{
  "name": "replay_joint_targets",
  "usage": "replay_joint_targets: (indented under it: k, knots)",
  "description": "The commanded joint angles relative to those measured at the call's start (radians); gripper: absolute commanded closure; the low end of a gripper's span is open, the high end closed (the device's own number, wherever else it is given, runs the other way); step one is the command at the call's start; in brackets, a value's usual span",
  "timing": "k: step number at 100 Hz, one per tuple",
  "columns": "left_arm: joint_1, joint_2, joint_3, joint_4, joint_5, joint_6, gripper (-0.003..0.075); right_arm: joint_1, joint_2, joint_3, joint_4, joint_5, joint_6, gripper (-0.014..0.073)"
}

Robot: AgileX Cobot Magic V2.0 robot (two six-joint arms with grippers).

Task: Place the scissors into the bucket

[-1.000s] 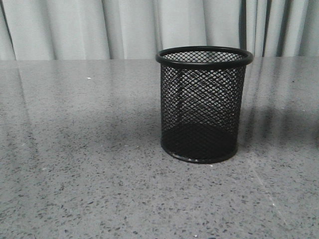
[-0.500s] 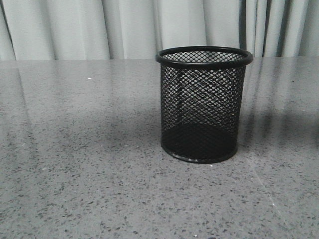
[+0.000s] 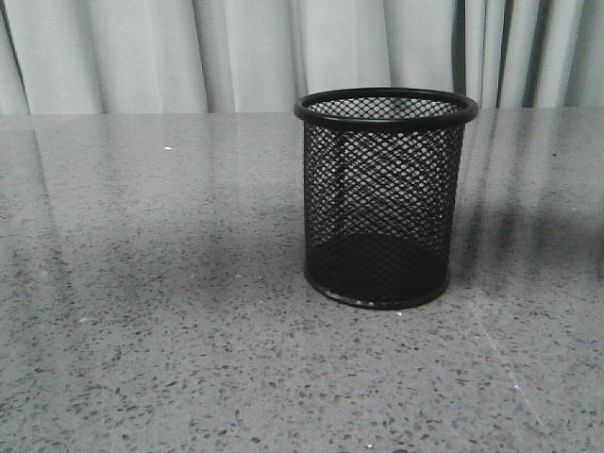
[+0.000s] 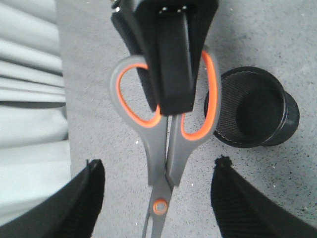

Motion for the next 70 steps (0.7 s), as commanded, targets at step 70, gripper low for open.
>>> replay_joint_targets:
  k: [70]
  knots:
    - [0.337,-0.151,-0.032,-0.031,0.106,-0.286,0.0281,0.000,-0.032,-0.570,-0.739,0.460,0.570,0.0637]
